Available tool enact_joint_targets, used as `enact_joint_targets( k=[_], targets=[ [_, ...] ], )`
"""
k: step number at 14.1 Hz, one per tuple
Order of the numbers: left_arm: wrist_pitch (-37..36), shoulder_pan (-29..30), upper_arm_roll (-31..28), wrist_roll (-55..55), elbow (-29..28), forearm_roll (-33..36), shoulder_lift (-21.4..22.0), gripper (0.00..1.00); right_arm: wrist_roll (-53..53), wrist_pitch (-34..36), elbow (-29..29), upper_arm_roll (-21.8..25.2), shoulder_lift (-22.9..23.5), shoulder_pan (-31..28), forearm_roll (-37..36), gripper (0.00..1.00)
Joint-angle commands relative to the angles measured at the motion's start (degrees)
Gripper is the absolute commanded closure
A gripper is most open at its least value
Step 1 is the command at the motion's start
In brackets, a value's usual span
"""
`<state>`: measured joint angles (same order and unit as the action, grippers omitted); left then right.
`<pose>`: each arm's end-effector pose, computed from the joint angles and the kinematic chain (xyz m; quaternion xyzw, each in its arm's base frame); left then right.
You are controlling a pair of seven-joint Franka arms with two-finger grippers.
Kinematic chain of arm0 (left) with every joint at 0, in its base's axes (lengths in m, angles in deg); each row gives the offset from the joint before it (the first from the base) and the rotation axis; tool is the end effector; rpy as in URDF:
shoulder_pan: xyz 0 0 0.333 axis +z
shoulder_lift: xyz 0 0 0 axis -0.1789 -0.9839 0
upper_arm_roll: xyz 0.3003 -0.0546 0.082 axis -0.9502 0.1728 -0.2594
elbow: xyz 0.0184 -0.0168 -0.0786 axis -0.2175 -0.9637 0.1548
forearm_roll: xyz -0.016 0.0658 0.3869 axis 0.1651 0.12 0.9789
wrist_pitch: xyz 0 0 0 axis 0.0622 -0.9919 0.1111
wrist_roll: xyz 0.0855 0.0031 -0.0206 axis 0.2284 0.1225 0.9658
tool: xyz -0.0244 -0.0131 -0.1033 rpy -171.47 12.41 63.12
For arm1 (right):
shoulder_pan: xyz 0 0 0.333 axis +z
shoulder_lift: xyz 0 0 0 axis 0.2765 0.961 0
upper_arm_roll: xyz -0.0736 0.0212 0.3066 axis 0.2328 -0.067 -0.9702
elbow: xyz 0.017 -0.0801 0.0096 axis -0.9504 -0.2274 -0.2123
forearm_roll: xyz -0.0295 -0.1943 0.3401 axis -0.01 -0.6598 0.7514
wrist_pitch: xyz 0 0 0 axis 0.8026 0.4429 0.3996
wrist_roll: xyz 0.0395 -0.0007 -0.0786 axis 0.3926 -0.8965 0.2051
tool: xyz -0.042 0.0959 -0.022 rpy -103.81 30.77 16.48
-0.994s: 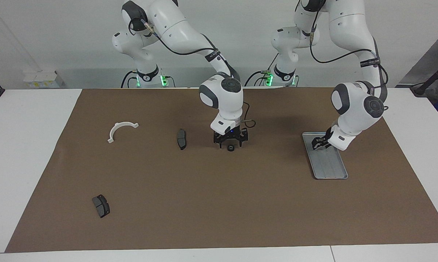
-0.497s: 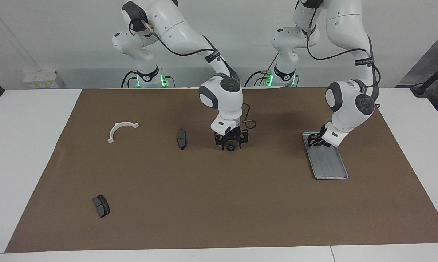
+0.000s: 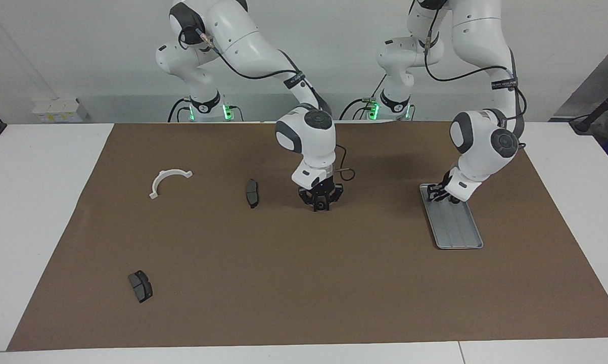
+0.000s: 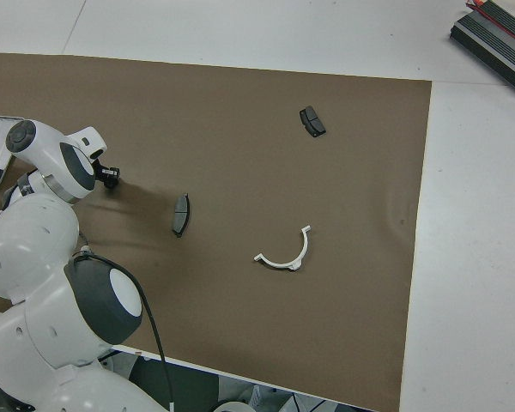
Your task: Place bearing gear from tray to pile
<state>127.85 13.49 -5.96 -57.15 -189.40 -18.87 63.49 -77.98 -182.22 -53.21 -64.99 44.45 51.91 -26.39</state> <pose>0.5466 -0.0022 0.2999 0.9956 0.0325 -0.0848 0.0210 0.5289 0.4315 0.2890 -0.9957 -0.0083 -0.0865 0.0334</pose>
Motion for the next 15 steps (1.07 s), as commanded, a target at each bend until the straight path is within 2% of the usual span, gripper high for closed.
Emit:
enact_joint_targets(
  k=[1, 3, 6, 9, 11, 13, 15],
  targets=[
    [0.7, -0.3, -0.3, -0.7, -2.6, -0.4, 2.3, 0.71, -1.7, -1.3, 0.0, 0.2, 0.0, -0.4, -1.5, 1.00],
    [0.7, -0.2, -0.3, -0.7, -2.5, -0.4, 2.3, 0.82, -1.7, -1.3, 0.2, 0.4, -0.5, -1.0, -1.5, 1.00],
    [0.7, 0.2, -0.3, -1.2, -1.7, -0.3, 2.2, 1.00, -1.6, -0.4, -1.9, 0.3, -5.4, -5.1, -1.5, 1.00],
    [-0.5, 0.0, -0.3, -1.1, 1.1, -0.2, 2.0, 1.00, -0.7, -0.9, -7.8, 0.3, -11.8, -10.5, -1.5, 1.00],
    [-4.6, -0.7, -0.2, -0.3, 6.7, -0.2, 1.0, 1.00, 0.7, -0.8, -11.0, 0.2, -15.2, -14.0, -1.5, 1.00],
    [-7.4, -3.8, -0.1, 3.0, 11.5, -0.3, -0.2, 1.00, 3.6, -0.8, -14.7, 0.2, -18.6, -18.0, -1.5, 1.00],
    [-6.6, -8.9, -0.1, 12.5, 13.1, -0.2, -0.7, 1.00, 7.5, -0.7, -17.1, 0.2, -20.3, -21.0, -1.4, 1.00]
  ],
)
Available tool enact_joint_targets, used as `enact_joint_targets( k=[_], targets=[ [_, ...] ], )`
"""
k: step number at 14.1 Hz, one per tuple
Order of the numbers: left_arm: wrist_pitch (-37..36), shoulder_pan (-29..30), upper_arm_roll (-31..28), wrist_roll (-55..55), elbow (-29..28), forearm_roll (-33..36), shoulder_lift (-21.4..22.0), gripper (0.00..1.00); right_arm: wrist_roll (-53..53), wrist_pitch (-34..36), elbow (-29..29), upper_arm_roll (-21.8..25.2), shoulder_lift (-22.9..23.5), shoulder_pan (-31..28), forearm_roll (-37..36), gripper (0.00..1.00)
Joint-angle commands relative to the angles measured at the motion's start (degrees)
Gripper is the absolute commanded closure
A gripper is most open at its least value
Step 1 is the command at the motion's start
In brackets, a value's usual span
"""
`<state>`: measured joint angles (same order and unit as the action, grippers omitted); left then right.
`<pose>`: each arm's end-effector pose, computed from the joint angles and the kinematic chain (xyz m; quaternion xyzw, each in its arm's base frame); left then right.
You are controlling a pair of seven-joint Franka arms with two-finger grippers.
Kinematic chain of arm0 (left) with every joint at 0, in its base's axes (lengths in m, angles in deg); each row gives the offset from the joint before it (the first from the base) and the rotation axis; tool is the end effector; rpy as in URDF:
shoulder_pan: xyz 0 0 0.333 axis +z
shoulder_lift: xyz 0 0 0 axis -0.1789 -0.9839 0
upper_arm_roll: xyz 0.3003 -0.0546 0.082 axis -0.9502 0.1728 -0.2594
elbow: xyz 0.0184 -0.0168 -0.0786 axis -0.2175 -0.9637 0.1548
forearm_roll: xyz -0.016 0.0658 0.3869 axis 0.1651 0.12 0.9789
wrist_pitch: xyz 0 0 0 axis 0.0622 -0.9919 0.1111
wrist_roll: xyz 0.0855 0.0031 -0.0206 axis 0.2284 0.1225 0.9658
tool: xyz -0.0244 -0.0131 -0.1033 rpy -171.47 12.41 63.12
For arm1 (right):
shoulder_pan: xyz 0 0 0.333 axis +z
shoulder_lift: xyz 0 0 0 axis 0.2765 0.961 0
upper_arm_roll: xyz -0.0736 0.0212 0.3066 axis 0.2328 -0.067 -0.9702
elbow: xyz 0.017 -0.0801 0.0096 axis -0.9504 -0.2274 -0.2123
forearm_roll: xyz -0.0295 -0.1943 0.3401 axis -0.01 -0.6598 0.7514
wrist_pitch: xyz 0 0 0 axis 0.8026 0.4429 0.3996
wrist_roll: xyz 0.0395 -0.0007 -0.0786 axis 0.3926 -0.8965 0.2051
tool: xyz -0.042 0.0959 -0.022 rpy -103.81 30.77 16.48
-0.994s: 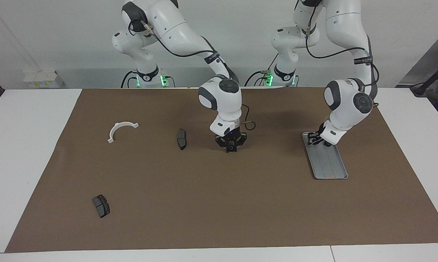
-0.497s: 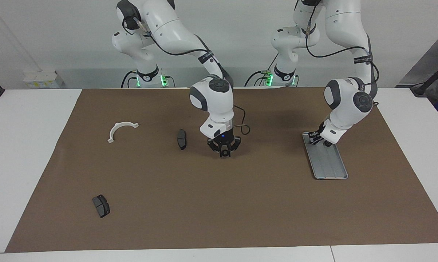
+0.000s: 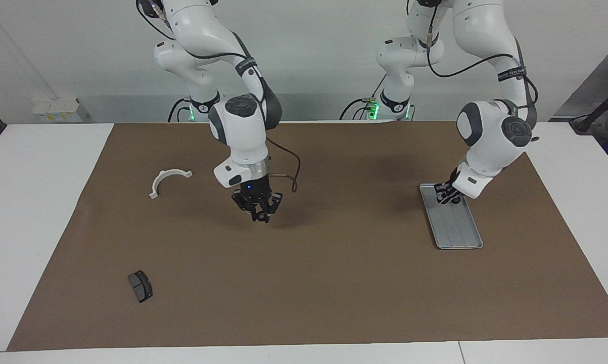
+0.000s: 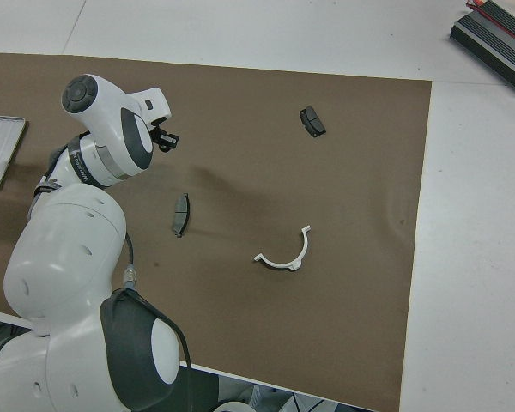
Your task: Place bearing gear from tray to pile
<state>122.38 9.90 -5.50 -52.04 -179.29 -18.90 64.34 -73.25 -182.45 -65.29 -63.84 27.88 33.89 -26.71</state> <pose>0.5850 -0.0433 0.3765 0.9982 0.0396 -0.0388 0.0213 0.5886 0.2178 0.3814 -0.9845 0.1114 -0.1336 0.0219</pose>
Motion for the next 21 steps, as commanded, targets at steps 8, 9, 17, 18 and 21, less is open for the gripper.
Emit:
enact_joint_targets(
  k=[8, 9, 17, 18, 21],
  targets=[
    [5.1, -21.4, -0.6, 27.0, 7.4, -0.4, -6.6, 1.00, 23.8, -1.2, -8.7, -1.1, -3.8, -18.1, 3.0, 1.00],
    [5.5, -23.4, -0.6, 29.0, 9.0, -0.3, -8.5, 1.00, 27.8, -1.3, -8.6, -1.1, -3.0, -19.9, 5.1, 1.00],
    [15.0, -31.2, -0.6, 30.3, 6.4, -0.3, -11.0, 1.00, 36.6, -5.9, -8.4, -1.0, 2.4, -27.0, 8.5, 1.00],
    [15.2, -31.9, -0.5, 30.3, 6.1, -0.3, -10.9, 1.00, 37.4, -5.8, -8.3, -1.0, 2.5, -27.6, 8.5, 1.00],
    [15.4, -33.4, -0.6, 30.2, 4.6, -0.3, -10.4, 0.75, 37.7, -5.1, -8.3, -1.0, 2.4, -28.6, 8.6, 0.93]
  ],
)
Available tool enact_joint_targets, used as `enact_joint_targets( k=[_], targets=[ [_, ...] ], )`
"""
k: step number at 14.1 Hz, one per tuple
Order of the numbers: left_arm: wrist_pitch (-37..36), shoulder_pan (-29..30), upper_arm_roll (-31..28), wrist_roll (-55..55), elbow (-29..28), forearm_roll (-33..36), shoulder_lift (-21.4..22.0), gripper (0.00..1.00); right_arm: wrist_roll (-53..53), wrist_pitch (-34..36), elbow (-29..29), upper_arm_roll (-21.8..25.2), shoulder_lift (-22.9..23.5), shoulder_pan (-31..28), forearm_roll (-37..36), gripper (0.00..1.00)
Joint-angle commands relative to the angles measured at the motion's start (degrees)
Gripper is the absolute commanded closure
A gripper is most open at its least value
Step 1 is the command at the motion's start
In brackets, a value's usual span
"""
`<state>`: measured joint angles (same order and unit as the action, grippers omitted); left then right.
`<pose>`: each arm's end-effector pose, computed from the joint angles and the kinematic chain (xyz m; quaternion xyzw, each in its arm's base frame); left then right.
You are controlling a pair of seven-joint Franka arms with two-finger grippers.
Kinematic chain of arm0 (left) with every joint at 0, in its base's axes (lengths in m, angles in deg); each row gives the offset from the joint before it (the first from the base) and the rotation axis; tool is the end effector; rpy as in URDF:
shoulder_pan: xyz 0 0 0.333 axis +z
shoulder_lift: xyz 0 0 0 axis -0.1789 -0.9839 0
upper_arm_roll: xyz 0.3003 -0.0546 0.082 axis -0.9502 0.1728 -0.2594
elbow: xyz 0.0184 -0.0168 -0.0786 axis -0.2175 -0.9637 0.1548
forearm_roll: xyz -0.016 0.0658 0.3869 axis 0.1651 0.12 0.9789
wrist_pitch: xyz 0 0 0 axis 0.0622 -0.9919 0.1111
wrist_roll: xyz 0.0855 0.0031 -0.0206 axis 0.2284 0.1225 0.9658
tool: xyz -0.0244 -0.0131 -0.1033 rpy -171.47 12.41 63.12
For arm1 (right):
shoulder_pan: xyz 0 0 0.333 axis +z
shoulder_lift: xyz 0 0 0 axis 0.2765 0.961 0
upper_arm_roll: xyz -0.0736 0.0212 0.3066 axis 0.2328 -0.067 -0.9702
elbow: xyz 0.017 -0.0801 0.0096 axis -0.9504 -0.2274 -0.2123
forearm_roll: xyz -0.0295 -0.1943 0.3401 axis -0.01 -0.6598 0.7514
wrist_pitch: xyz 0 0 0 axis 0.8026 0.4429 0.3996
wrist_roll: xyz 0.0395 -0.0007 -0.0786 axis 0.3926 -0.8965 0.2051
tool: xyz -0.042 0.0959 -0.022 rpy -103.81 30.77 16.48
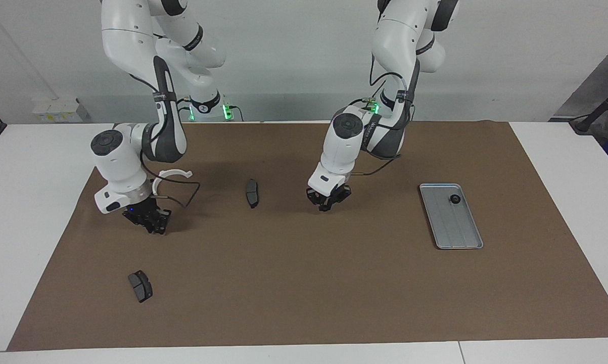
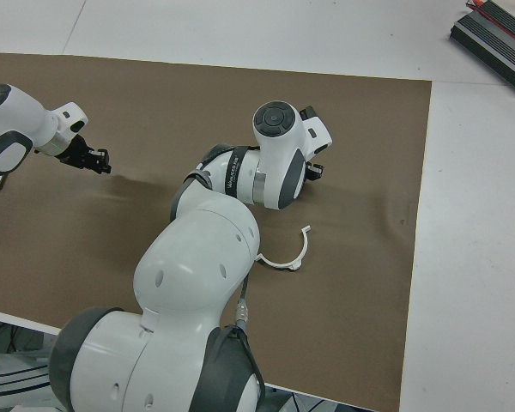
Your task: Place bearing gear from tray to pile
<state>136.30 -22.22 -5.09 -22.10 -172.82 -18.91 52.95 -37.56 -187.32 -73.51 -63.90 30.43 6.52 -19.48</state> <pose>0.5193 -0.3835 0.3264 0.9984 0.0229 0.0154 0.0497 0.5913 -0.0717 0.2987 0.9937 -0.0820 0.0759 0.0014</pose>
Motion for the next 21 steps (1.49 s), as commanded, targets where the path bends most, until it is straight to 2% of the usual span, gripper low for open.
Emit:
enact_joint_targets(
  k=[1, 2, 3, 6, 7, 8, 10, 12, 17, 21],
  targets=[
    [1.8, -1.4, -1.0, 0.3, -1.8, -0.3, 1.0, 0.56, 2.1, -0.3, 0.0, -0.9, -0.2, -1.3, 1.2, 0.62],
    [2.1, -1.4, -1.0, 0.4, -1.8, -0.3, 0.9, 0.52, 2.1, -0.3, 0.1, -0.8, -0.2, -1.5, 1.3, 0.04],
    [2.1, -1.3, -1.0, 0.4, -1.8, -0.3, 0.9, 0.49, 2.0, -0.2, 0.3, -0.9, -0.4, -1.5, 1.2, 0.00],
    [1.3, -0.6, -1.1, 0.3, -1.3, -0.3, 0.9, 0.41, 1.9, 3.0, 3.1, -0.9, -1.6, -0.7, 1.2, 0.00],
    [0.4, 0.0, -1.1, 0.2, -0.7, -0.3, 0.9, 0.43, 1.9, 4.3, 4.5, -1.2, -1.6, -0.5, 1.2, 0.00],
    [-2.2, 1.5, -1.1, -0.1, 1.0, -0.3, 0.7, 0.49, 1.6, 5.6, 5.8, -1.6, -1.7, -0.3, 1.2, 0.00],
    [-9.3, 6.2, -1.1, -0.8, 5.5, -0.2, 1.0, 0.57, 1.2, 8.7, 8.6, -2.4, -1.7, 2.2, 1.2, 0.00],
    [-13.5, 12.0, -0.6, -4.4, 7.9, -0.7, 2.1, 0.63, -1.6, 10.0, 10.6, -2.4, -1.6, 5.6, 1.2, 0.00],
    [-20.6, 23.5, -0.9, -21.7, 6.8, -1.2, 5.6, 0.63, -16.7, 10.4, 13.5, -2.3, -1.0, 15.9, 0.1, 0.00],
    [-20.0, 30.0, -1.1, -30.6, 1.0, -1.2, 8.7, 0.60, -27.2, 9.6, 16.0, -2.3, 1.5, 23.2, -2.4, 0.00]
  ],
)
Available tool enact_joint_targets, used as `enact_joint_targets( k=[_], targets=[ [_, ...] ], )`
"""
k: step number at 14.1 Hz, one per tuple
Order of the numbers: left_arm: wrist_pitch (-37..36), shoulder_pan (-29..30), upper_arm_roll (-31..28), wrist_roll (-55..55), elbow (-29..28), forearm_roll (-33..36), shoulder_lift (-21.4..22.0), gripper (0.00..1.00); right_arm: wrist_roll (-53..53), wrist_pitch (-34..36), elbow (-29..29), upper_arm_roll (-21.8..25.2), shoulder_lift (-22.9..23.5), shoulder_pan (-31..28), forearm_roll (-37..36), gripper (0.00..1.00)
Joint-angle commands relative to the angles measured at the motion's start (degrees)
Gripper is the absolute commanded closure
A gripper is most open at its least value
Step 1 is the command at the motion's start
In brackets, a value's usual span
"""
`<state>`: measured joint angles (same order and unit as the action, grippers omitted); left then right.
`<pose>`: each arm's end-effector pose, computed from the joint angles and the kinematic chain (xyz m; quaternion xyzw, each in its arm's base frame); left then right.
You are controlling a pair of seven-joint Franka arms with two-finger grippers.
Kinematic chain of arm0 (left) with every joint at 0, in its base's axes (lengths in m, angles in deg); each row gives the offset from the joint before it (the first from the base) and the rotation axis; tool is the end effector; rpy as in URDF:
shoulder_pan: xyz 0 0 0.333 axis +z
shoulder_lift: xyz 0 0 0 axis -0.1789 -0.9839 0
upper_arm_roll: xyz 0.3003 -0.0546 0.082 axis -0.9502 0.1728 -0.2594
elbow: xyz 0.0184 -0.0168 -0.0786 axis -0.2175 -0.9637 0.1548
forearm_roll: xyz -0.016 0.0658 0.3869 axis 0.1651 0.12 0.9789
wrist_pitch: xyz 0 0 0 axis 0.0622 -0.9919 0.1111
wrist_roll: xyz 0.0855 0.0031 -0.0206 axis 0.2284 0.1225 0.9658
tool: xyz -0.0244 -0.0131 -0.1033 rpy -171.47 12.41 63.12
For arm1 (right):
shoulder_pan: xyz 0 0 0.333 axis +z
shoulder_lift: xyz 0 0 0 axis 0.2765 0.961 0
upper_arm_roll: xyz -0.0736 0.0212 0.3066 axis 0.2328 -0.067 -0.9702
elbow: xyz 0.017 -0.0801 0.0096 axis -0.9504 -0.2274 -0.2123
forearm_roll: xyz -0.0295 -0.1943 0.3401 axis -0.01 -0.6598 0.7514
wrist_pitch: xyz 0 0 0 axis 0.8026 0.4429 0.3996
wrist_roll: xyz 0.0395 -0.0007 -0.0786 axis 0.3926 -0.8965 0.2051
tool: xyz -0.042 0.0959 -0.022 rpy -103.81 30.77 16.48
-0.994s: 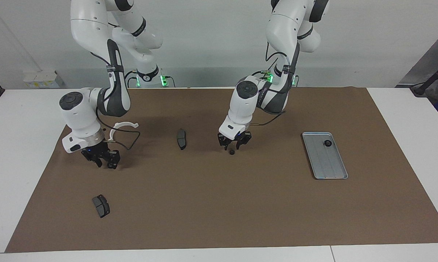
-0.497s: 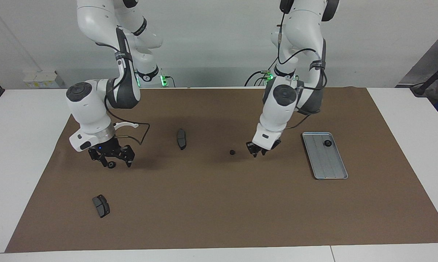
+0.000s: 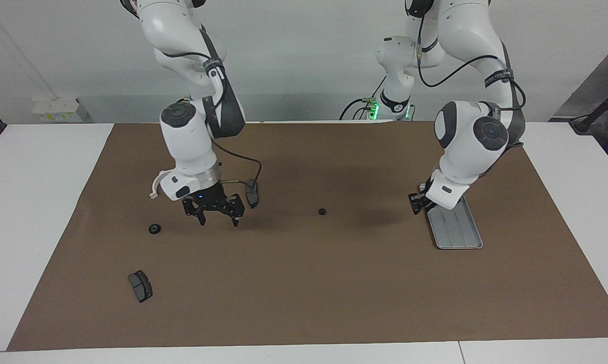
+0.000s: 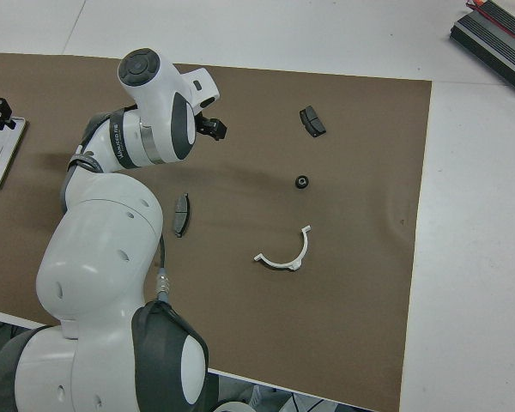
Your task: Place bearing gear from tray to pile
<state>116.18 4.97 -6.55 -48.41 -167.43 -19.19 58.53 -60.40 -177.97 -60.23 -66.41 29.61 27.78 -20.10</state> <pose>0.6218 -0.0886 0.4002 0.9982 0.0367 -0.0421 0.0225 0.6164 0.1831 0.3960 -0.9904 0.0731 -0.1090 0.0439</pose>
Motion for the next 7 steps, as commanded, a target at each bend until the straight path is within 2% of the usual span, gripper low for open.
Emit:
enact_joint_targets(
  k=[1, 3, 5, 7],
  targets=[
    [0.5, 4.8, 0.4, -7.5, -5.4, -0.9, 3.4, 0.60, -6.2, 0.1, 3.3, 0.1, 2.8, 3.2, -2.2, 0.00],
    [4.6, 8.8, 0.4, -10.8, -9.3, -0.9, 4.7, 0.59, -9.7, -0.5, 4.6, 0.1, 4.3, 7.2, -2.1, 0.00],
    [15.3, 12.3, 0.4, -15.1, -17.4, -0.9, 6.8, 0.55, -12.0, -0.6, 7.1, 0.2, 6.9, 10.1, -2.3, 0.00],
    [22.0, 15.0, 0.4, -19.5, -21.9, -0.9, 7.7, 0.54, -13.9, -0.5, 9.3, 0.3, 9.5, 13.3, -2.6, 0.00]
  ],
)
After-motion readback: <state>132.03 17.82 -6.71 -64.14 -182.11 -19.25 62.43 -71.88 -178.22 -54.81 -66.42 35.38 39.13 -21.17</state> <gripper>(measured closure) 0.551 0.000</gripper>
